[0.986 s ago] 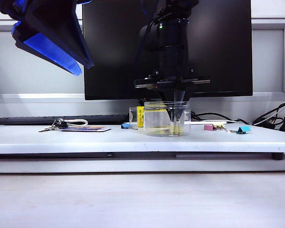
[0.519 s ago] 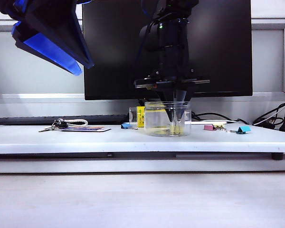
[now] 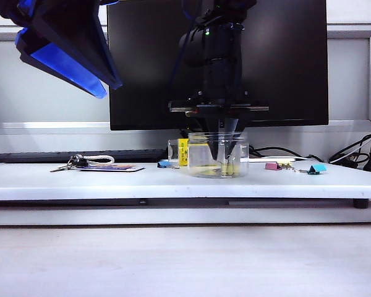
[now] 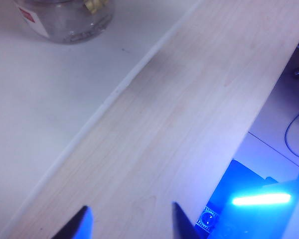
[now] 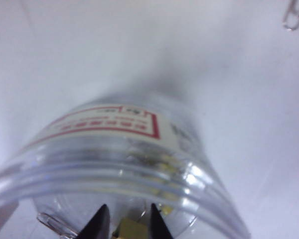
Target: Take the clips out of the round transparent plastic box and place them on the table.
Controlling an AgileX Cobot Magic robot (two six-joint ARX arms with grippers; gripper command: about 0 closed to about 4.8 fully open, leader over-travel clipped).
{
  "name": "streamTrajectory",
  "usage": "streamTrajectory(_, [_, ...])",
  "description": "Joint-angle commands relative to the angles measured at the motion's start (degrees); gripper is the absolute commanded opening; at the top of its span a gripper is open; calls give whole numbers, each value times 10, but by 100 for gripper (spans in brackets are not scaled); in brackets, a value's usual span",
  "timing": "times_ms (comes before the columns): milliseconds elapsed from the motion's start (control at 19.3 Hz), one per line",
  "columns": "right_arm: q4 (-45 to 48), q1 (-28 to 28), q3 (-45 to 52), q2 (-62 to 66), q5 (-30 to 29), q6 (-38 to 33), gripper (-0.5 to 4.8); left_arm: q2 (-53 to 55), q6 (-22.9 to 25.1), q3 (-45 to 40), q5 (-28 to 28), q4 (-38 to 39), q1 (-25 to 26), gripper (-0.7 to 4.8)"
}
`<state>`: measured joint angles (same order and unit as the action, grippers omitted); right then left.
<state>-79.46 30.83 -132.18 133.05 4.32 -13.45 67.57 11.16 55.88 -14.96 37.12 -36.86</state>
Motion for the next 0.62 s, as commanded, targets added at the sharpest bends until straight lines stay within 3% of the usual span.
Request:
streamTrajectory(52, [-2, 0, -2, -5, 0, -8, 110, -1, 5, 2, -3, -4, 0, 214])
streamTrajectory(208, [-2, 1, -2, -5, 8, -16, 117, -1, 5, 2, -3, -4, 0, 214])
streamTrajectory(311, [-2, 10, -2, -8, 50, -15, 117, -1, 5, 2, -3, -3, 0, 214])
streamTrajectory(623, [-2, 16, -1, -14, 63, -16, 117, -1, 4, 2, -4, 1, 0, 214])
